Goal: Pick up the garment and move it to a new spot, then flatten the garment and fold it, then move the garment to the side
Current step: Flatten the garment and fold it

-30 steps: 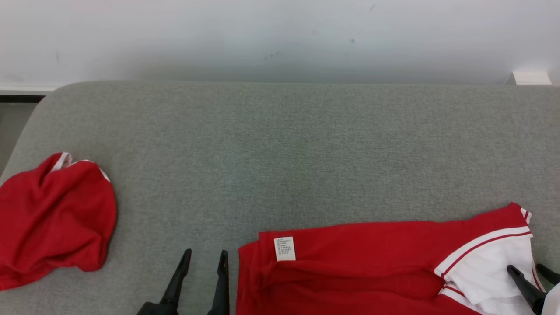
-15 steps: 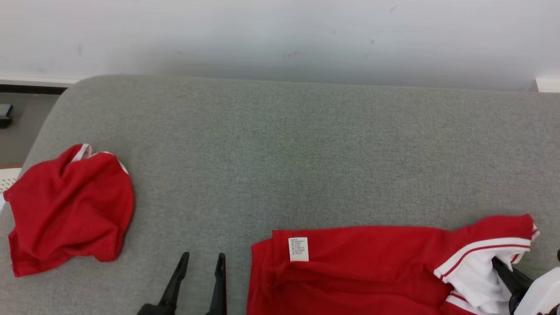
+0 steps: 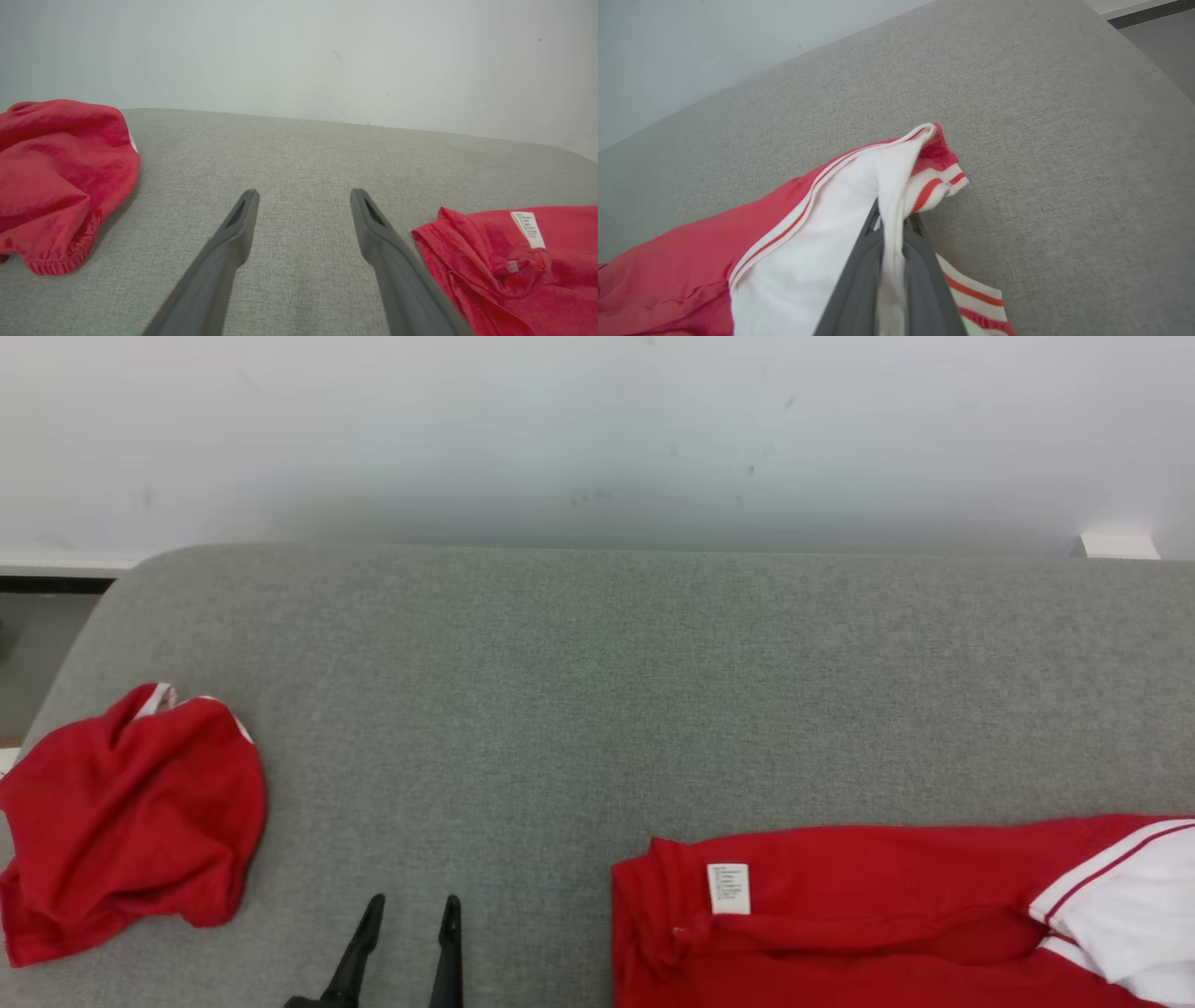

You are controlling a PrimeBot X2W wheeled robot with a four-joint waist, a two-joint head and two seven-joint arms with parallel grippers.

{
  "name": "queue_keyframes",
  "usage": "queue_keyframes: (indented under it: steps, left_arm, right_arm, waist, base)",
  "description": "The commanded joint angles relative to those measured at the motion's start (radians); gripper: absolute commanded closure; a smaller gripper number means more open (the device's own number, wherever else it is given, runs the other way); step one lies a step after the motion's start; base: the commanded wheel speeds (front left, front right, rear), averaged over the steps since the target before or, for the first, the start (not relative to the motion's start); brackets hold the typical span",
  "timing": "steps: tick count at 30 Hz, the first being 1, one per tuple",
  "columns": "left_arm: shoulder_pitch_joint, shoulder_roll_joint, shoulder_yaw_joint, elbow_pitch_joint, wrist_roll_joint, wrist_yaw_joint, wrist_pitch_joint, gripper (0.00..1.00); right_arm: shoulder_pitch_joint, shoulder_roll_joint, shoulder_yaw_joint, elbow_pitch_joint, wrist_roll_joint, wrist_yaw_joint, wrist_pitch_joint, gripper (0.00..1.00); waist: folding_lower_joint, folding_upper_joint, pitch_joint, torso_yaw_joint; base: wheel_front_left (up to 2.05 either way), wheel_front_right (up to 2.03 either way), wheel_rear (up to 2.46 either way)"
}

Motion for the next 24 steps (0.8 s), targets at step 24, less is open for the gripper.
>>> queue_keyframes:
  steps: [24]
  left_arm:
    - [0.007, 0.003, -0.064, 0.016, -0.069, 0.020, -0.002, 0.00]
  right_arm:
    - [0.004, -0.042, 0.108, -0.386, -0.078, 0.000, 0.196, 1.00]
  waist:
    - [-0.0001, -0.0001, -0.061, 0.025]
  base:
    - [0.00, 0.00, 0.00]
